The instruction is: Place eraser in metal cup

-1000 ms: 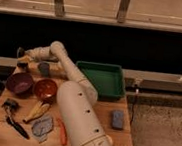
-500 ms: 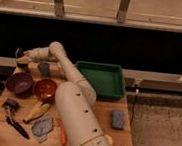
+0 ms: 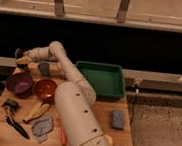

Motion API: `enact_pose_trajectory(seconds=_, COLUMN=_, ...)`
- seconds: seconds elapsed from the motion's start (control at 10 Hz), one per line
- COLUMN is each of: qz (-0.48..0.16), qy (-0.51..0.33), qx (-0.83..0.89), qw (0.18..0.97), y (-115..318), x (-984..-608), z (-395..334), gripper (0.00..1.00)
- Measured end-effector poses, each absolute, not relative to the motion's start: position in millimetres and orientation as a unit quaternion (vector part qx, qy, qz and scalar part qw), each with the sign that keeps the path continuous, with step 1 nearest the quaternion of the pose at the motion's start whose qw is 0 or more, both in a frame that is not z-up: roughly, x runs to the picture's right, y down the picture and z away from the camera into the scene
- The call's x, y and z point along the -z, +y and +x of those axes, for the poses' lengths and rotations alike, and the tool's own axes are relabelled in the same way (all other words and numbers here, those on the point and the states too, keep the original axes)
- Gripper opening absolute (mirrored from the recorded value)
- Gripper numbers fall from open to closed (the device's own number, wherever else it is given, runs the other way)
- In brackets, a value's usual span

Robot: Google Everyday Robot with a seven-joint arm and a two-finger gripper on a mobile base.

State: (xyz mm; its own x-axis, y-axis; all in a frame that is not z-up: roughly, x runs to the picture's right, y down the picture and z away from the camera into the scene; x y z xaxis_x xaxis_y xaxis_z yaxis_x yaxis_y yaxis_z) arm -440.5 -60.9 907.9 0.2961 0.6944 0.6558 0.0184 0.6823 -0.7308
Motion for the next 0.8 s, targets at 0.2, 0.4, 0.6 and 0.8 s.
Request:
enact_pose_trajectory(seconds=0.2, qz=-0.324, qy=-0.548, qx=-0.230, qw=0.736, y=-63.3, x=-908.6, z=-439.3, gripper=0.80)
enact_pose_trajectory(seconds=0.4, qz=-0.321, qy=-0.550, qx=-0.228, qw=0.737, y=-65.2, x=-908.9, z=-440.6, gripper=0.80)
enact_pose_trajectory(seconds=0.6, qz=-0.318, qy=-0.552, qx=-0.227, qw=0.737, y=-66.2, x=-908.5, z=-441.4, gripper=0.80)
enact_pose_trajectory(seconds=0.8, qz=-0.314, qy=-0.557, qx=-0.234, qw=0.733, y=-70.3, x=-908.3, z=-437.2, gripper=0.80)
